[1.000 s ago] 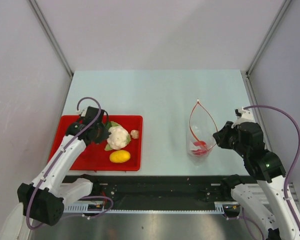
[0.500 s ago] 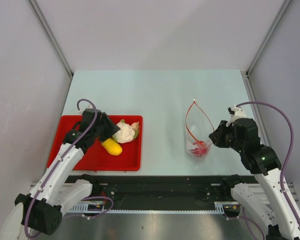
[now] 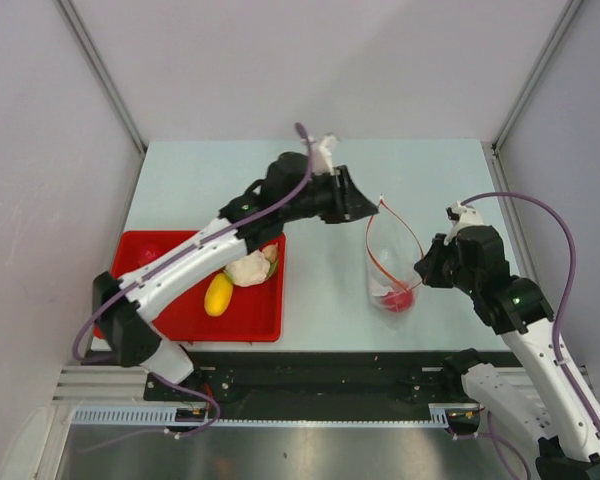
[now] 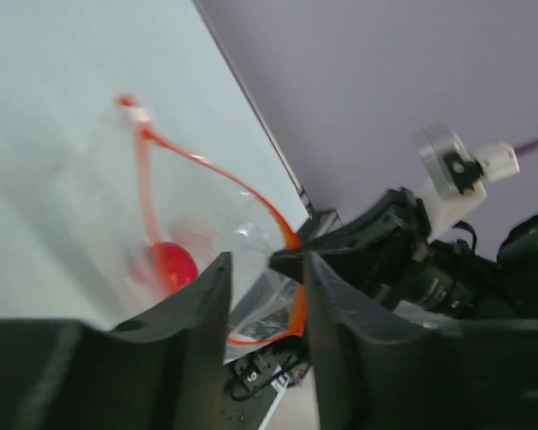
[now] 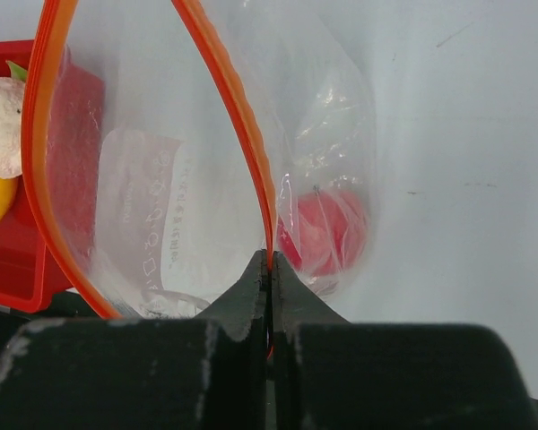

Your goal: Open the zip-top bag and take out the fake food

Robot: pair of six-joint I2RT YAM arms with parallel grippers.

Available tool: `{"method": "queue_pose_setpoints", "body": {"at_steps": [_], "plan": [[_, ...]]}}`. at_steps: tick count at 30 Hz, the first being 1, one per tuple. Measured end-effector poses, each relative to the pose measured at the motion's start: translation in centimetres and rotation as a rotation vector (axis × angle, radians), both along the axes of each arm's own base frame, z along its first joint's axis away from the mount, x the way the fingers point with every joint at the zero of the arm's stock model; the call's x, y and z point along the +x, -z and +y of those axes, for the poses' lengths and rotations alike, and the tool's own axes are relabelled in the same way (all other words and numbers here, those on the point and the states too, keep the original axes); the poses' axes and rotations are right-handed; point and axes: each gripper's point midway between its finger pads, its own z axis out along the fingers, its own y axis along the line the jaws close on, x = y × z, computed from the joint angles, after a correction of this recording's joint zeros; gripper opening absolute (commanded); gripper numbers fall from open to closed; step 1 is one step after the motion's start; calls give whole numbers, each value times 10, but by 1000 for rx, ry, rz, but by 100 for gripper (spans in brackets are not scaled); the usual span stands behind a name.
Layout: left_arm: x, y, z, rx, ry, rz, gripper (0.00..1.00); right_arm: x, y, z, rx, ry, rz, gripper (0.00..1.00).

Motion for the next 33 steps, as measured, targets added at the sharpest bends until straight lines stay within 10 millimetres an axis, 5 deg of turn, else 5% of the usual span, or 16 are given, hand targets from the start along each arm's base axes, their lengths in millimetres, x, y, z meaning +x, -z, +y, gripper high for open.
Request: {"method": "queue_pose_setpoints", "body": {"at_steps": [4,8,15,20,26,33], "plan": [[-16,-7,-57,34,133,-51,15,0,-4,-1,0,6,-6,0],[-22,21,-89,140,191,-26,13,-2,-15,-4,16,26,-27,0],[-22,94,-92,381,189,115,16,-10,-26,-8,34,47,-50,0],[-22,118,-106,476,212,154,18,-15,-22,-9,42,58,-21,0],[-47,156,-99,581,257,207,23,-24,-23,-12,57,68,-16,0],[-68,185,-91,659,301,252,41,-36,-18,-19,73,110,14,0]]}}
